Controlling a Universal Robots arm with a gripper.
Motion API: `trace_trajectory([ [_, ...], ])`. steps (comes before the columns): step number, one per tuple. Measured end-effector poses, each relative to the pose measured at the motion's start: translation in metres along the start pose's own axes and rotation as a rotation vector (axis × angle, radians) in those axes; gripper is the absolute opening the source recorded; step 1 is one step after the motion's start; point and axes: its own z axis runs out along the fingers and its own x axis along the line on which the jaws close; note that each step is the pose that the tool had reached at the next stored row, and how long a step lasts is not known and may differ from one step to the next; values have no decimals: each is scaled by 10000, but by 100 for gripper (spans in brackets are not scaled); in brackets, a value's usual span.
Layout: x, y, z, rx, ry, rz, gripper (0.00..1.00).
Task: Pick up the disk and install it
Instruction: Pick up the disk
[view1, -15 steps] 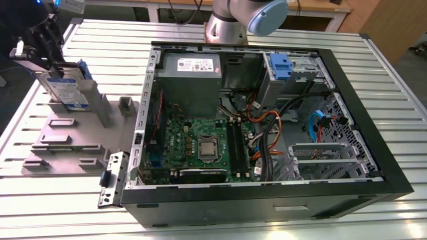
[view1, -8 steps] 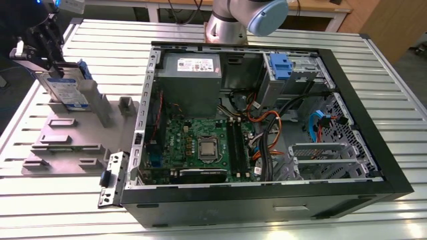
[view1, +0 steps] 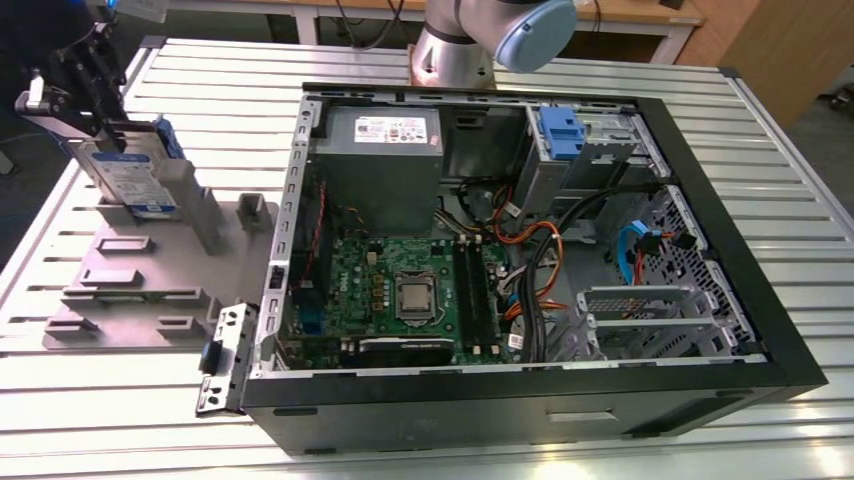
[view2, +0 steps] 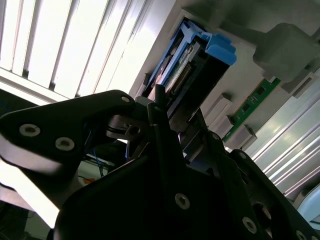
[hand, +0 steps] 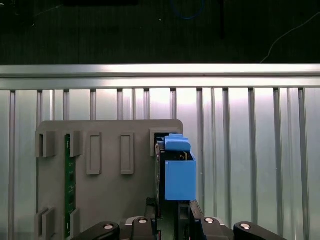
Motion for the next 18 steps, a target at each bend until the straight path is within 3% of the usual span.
trace_trajectory([
  [13,0,0,-11,-2,1,0,35],
  [18,-3,2,-102,-3,3,0,35],
])
